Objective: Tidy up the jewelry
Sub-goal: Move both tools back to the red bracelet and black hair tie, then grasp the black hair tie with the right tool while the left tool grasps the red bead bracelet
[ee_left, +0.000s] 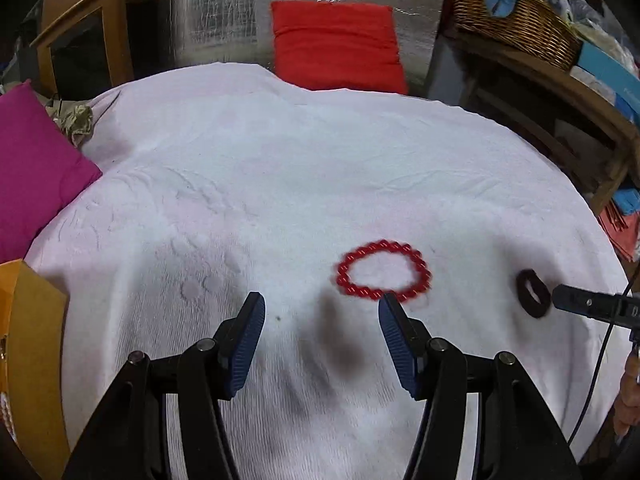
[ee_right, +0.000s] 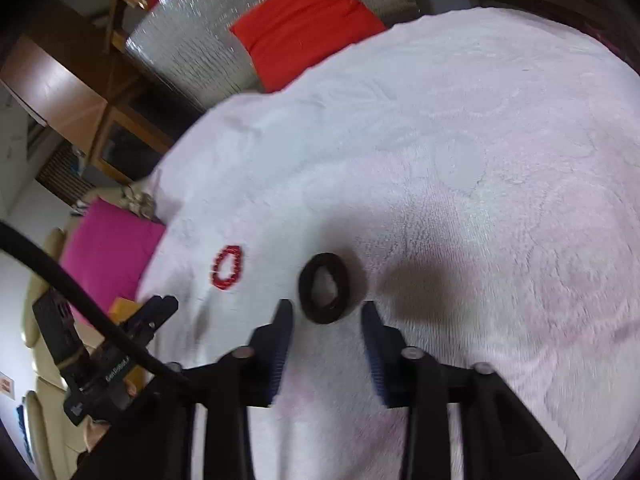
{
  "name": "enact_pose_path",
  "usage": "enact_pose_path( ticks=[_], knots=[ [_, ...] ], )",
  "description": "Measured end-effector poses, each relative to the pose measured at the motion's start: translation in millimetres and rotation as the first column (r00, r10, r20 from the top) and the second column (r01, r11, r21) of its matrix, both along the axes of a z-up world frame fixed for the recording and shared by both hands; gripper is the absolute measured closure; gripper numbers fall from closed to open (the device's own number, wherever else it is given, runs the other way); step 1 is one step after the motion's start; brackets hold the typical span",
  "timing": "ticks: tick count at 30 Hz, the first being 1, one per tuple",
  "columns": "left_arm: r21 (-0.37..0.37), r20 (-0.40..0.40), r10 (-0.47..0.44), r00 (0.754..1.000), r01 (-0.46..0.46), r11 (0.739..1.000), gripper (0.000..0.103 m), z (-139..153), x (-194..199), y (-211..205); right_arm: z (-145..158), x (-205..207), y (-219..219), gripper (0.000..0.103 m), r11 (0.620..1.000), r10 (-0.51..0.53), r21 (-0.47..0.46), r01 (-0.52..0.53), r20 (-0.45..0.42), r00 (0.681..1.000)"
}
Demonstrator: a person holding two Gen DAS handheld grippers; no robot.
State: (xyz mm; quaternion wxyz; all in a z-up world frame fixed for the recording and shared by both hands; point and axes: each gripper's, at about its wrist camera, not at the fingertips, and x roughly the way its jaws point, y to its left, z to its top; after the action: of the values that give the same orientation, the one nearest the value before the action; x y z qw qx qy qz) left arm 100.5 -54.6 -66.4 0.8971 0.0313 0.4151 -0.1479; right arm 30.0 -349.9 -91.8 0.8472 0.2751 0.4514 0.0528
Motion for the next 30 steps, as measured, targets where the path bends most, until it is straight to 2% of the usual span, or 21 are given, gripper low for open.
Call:
enact_pose_path(
  ticks=[7, 8, 9, 15, 16, 17, 19, 23, 25, 30],
  knots=[
    [-0.055, -0.016, -0.012, 1.000, 0.011, 0.998, 0.043, -4.5, 19.2, 1.7, -6.0, 18.5, 27.5, 0.086, 0.982, 0.028, -0.184, -0.032, -0.020, 0.999],
    [-0.061, -0.017, -0.021, 1.000, 0.019, 0.998, 0.043, -5.7, 21.7, -0.8, -5.2, 19.0, 31.3, 0.093, 0.976, 0.032, -0.213, -0.036, -0.020, 0.999],
    [-0.063, -0.018, -0.029, 0.999, 0.027, 0.998, 0.043, -6.9, 23.8, -3.7, -4.7, 18.7, 33.2, 0.095, 0.972, 0.029, -0.232, -0.033, -0.021, 0.999],
    [-0.013, -0.068, -0.089, 0.994, 0.088, 0.996, 0.043, -22.0, 36.3, -28.8, 1.8, 11.5, 21.7, 0.096, 0.979, -0.014, -0.201, 0.014, 0.001, 1.000],
    [-0.001, -0.087, -0.092, 0.992, 0.093, 0.996, 0.046, -25.8, 37.7, -31.5, 3.5, 10.6, 20.2, 0.096, 0.980, -0.018, -0.197, 0.018, 0.004, 1.000],
    [-0.008, -0.099, -0.103, 0.990, 0.103, 0.995, 0.056, -28.9, 38.4, -33.3, 3.4, 9.6, 18.8, 0.096, 0.981, -0.021, -0.191, 0.022, 0.003, 1.000],
    [-0.030, -0.099, -0.116, 0.988, 0.114, 0.993, 0.062, -28.4, 37.6, -33.6, 1.0, 10.2, 16.0, 0.096, 0.985, -0.028, -0.171, 0.026, -0.013, 1.000],
    [-0.052, -0.104, -0.136, 0.985, 0.131, 0.990, 0.090, -25.2, 35.2, -33.1, -3.2, 13.8, 17.1, 0.096, 0.987, -0.028, -0.159, 0.024, -0.028, 0.999],
    [-0.056, -0.110, -0.148, 0.983, 0.143, 0.988, 0.093, -24.0, 32.3, -33.8, -3.5, 14.8, 18.2, 0.096, 0.987, -0.028, -0.156, 0.024, -0.027, 0.999],
    [-0.061, -0.120, -0.170, 0.978, 0.163, 0.985, 0.093, -18.5, 17.8, -27.6, -4.1, 14.3, 17.9, 0.096, 0.989, -0.037, -0.146, 0.033, -0.022, 0.999]
  ],
)
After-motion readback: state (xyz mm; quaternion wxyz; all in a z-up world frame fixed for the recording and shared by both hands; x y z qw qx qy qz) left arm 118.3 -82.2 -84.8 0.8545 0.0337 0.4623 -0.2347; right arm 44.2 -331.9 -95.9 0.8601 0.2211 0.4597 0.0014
